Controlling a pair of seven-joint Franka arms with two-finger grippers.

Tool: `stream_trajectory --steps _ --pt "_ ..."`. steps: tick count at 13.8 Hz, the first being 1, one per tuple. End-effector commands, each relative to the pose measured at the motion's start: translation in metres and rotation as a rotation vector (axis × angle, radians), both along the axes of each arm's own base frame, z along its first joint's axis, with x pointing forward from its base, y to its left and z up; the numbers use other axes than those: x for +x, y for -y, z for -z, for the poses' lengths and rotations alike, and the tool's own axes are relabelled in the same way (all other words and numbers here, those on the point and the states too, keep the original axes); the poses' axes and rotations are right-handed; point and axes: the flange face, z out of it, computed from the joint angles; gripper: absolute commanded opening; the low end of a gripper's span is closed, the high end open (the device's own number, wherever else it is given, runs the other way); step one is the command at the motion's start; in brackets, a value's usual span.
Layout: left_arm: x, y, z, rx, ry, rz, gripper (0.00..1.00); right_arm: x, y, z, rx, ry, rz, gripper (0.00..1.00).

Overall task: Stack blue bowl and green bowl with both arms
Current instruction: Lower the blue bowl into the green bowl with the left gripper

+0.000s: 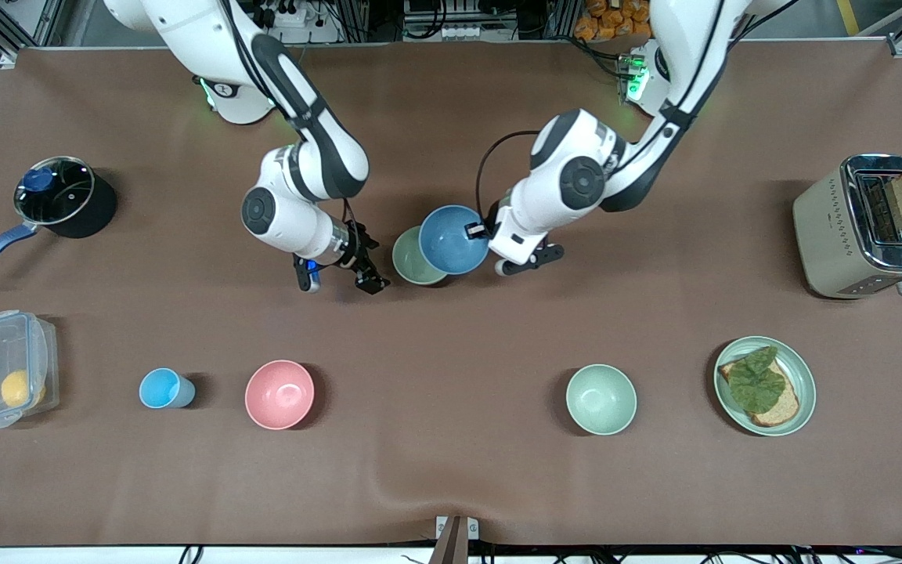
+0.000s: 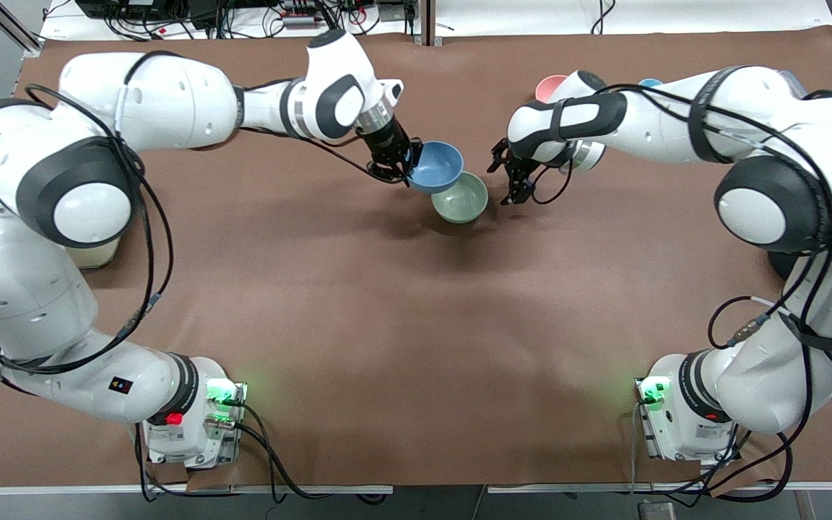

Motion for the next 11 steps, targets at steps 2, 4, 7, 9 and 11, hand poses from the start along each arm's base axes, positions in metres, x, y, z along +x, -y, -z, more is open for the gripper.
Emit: stream_trajectory --steps 2,4,7,9,11 --pt "-0.002 0.034 0.016 0.035 0.004 -0.043 0.00 -0.002 0.008 0.021 0.118 -0.006 0.045 1.00" --pt "-0.004 0.041 0.028 0.068 0.013 -0.037 0.00 -0.005 0.006 0.023 0.155 -0.022 0.053 1.00" --pt "-0.004 0.059 0.038 0.091 0.017 -0.058 0.00 -0.003 0.009 0.022 0.160 -0.027 0.060 1.00" --pt "-0.001 0.064 0.041 0.091 0.021 -0.061 0.00 -0.002 0.011 0.025 0.162 -0.032 0.071 1.00" --pt "0.004 0.068 0.043 0.083 0.020 -0.066 0.00 0.000 0.014 0.024 0.164 -0.030 0.077 1.00"
